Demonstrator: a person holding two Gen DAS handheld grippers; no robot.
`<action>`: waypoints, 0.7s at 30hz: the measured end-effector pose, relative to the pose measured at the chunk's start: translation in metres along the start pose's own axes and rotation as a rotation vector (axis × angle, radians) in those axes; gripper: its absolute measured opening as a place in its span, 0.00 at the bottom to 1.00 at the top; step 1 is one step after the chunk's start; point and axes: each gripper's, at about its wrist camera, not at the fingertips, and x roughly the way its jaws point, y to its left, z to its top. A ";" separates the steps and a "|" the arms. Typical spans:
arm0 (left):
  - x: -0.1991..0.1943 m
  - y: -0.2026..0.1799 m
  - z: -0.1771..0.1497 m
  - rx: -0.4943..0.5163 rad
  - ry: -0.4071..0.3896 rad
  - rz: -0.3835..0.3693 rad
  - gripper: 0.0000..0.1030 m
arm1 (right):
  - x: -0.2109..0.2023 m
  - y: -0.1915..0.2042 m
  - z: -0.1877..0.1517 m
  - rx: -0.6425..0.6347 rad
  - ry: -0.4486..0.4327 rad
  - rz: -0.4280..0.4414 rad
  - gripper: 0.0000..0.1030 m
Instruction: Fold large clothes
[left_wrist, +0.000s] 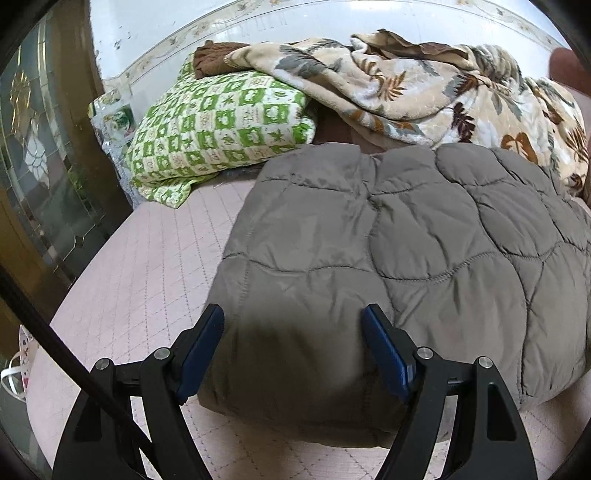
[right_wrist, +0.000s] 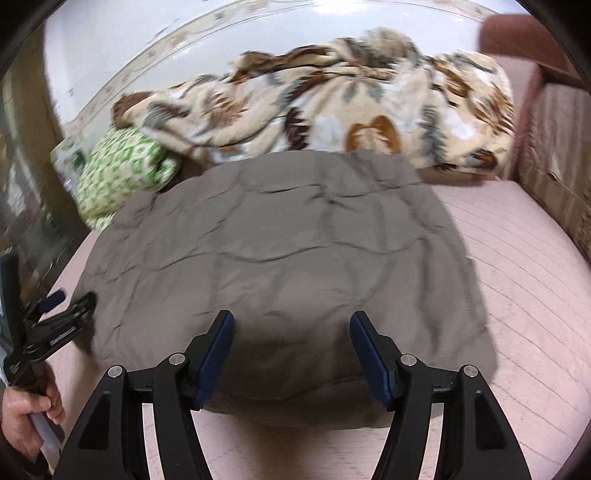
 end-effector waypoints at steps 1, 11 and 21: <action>0.000 0.002 0.000 -0.004 0.003 0.004 0.75 | 0.000 -0.009 0.000 0.029 0.004 -0.004 0.67; 0.003 0.002 -0.003 0.008 0.027 0.021 0.75 | 0.013 -0.054 -0.006 0.220 0.083 0.033 0.67; -0.001 0.005 0.000 -0.003 0.026 0.020 0.75 | 0.001 -0.055 -0.003 0.214 0.064 0.020 0.67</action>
